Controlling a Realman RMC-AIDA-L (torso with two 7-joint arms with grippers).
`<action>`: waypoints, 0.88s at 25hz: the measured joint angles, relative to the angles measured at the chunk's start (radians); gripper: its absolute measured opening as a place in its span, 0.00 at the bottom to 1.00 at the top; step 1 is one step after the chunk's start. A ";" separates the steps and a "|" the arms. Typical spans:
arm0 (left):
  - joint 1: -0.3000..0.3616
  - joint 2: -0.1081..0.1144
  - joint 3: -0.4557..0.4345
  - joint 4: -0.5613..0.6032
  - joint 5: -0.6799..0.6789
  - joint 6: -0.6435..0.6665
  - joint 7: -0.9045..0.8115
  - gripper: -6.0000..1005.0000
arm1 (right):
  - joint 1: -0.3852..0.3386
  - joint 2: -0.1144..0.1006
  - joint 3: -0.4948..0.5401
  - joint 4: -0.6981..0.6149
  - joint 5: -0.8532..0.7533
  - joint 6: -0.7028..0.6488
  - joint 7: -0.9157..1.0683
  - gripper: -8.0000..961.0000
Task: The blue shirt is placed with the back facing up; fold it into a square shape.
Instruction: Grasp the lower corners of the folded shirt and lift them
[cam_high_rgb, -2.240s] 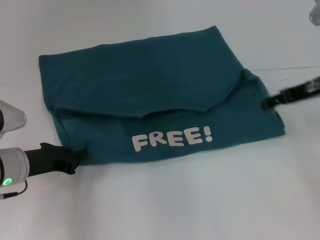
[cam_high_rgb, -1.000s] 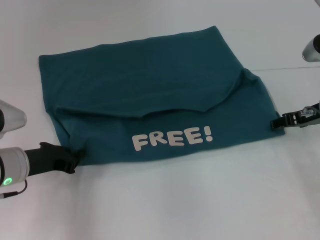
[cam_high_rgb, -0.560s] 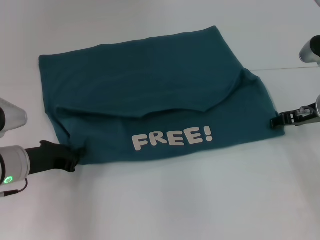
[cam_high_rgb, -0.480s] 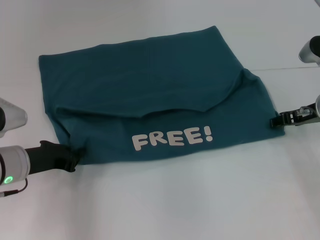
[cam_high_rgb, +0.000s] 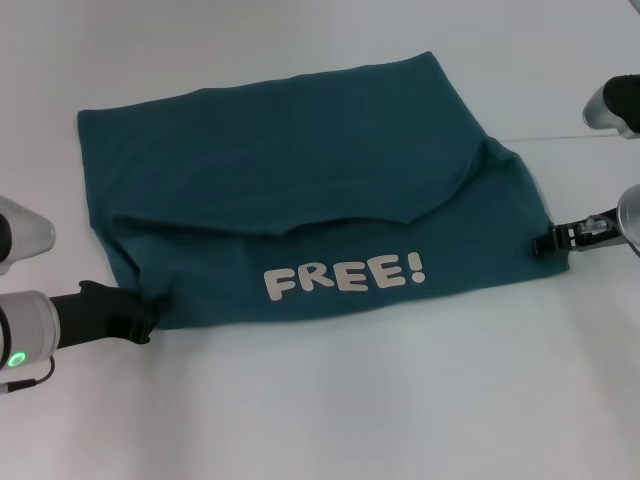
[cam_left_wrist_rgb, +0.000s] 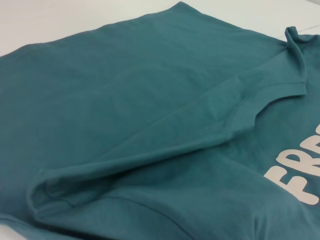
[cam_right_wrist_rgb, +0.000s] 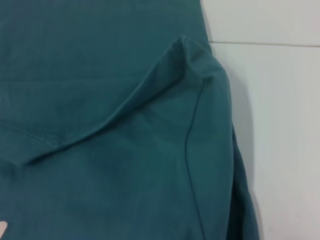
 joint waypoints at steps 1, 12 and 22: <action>0.000 0.000 0.000 0.000 0.000 0.000 0.000 0.05 | 0.003 0.000 0.000 0.011 0.000 0.006 -0.003 0.65; 0.000 0.000 0.000 -0.001 0.001 0.007 0.010 0.05 | 0.021 -0.010 0.003 0.089 0.017 0.044 -0.019 0.35; 0.003 -0.001 -0.001 -0.003 -0.001 0.022 0.003 0.05 | 0.013 -0.015 0.002 0.068 0.103 0.022 -0.080 0.13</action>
